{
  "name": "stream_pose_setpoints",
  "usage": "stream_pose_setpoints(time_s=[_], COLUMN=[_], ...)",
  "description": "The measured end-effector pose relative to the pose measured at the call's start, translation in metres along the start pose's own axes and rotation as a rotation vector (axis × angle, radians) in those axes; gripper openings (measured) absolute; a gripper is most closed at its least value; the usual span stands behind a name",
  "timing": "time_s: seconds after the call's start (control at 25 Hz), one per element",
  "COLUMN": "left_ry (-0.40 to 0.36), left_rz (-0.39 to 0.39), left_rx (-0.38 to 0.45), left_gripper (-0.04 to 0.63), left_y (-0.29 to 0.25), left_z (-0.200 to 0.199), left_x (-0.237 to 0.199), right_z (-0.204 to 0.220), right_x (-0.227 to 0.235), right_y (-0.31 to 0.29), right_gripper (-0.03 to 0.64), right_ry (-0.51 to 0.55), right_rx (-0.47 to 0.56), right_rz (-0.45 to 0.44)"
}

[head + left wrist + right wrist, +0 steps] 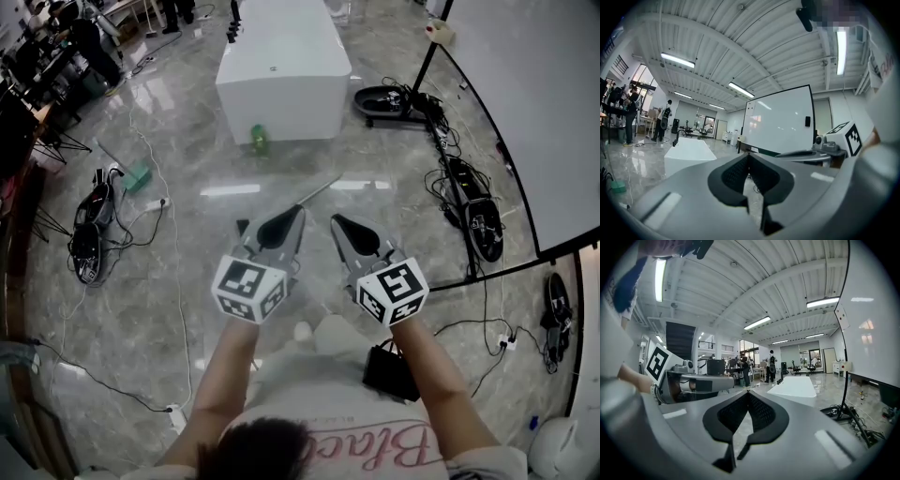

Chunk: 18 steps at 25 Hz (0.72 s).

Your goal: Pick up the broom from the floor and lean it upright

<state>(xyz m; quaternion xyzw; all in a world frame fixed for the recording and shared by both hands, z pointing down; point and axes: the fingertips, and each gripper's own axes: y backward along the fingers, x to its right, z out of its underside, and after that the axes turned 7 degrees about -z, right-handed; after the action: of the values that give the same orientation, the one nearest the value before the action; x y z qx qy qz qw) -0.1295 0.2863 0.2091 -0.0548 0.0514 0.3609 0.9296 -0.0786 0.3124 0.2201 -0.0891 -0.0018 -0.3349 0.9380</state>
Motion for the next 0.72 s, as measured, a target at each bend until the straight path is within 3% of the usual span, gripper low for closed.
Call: stream_pose_setpoints(time_s=[0.36,0.72], left_ry=[0.011,0.028], left_rz=[0.028,0.013], left_rx=[0.025,-0.035], left_gripper=[-0.002,-0.002], left_y=[-0.012,-0.06], left_z=[-0.008,0.012], left_x=[-0.008,-0.027], right_z=[-0.007,0.01], right_x=[0.017,0.062], right_y=[-0.005,-0.03], right_gripper=[0.002,0.002], right_ry=[0.062,0.032], right_rx=[-0.032,-0.07], right_rz=[0.037,0.041])
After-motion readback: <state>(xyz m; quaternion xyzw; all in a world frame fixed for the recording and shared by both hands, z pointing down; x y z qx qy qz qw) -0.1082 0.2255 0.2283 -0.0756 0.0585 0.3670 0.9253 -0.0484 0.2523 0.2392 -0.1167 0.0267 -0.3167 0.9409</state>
